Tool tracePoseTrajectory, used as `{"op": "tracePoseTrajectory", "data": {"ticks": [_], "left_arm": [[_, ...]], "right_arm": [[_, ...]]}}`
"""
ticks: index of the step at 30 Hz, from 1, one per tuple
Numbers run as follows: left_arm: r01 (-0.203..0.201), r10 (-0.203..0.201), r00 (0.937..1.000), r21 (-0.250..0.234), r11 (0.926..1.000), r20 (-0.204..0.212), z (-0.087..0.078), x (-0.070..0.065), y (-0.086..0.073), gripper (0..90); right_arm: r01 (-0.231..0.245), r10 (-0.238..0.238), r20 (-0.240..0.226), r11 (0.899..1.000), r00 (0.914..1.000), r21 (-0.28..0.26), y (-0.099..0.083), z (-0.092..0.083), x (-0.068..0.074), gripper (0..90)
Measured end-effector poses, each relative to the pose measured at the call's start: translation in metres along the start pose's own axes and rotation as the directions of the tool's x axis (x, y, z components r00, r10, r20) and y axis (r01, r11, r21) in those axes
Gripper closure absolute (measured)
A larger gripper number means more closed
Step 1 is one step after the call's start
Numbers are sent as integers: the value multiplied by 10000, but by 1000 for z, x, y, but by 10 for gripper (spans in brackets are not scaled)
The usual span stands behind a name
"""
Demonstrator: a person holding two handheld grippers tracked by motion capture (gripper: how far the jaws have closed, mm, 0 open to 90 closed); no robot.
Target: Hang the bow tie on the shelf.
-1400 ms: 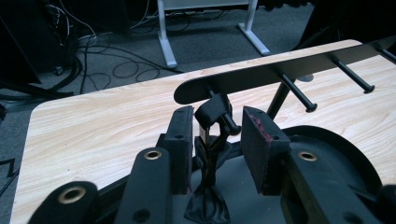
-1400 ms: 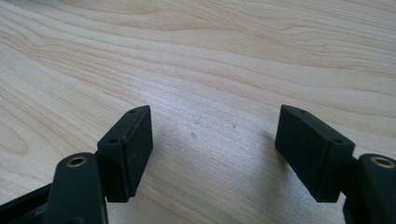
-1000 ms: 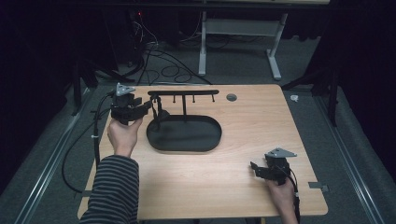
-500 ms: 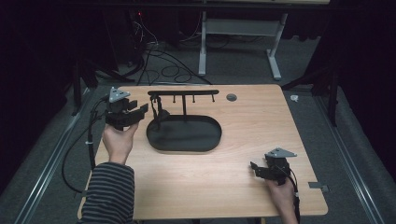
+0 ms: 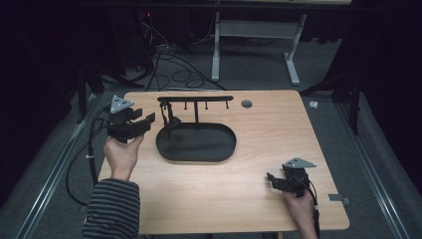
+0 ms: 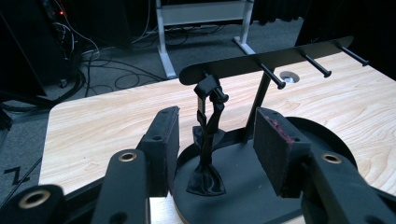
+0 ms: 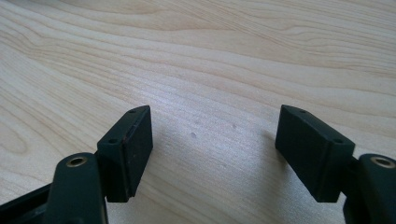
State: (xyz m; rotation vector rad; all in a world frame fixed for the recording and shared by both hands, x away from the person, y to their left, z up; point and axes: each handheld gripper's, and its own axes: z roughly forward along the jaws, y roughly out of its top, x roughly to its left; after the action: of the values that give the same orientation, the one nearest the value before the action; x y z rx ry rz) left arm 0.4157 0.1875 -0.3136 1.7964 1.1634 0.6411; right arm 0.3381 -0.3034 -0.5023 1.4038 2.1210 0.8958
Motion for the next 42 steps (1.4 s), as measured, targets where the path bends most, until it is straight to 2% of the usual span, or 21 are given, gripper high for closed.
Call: {"op": "tracePoseTrajectory", "data": {"ticks": [6,9,24,28,42], "left_arm": [[23,-23,10000,-42,10000,-25,-4,0,-5,503],[-103,101,9999,-156,9998,-115,-8,-2,-7,503],[35,-32,10000,-335,9994,87,-20,-5,-21,491],[-160,160,9999,-283,9995,-13,-23,-5,-25,492],[121,-117,9999,-340,9993,105,-31,-2,-39,491]], "right_arm": [[16,-16,-2,10000,10000,-4,0,0,0,287],[14,-14,-4,10000,10000,-3,0,0,0,287],[23,-23,-4,10000,10000,-3,0,0,0,287],[26,-26,-2,10000,10000,-2,0,0,0,287],[15,-15,0,10000,10000,6,0,0,0,287]]}}
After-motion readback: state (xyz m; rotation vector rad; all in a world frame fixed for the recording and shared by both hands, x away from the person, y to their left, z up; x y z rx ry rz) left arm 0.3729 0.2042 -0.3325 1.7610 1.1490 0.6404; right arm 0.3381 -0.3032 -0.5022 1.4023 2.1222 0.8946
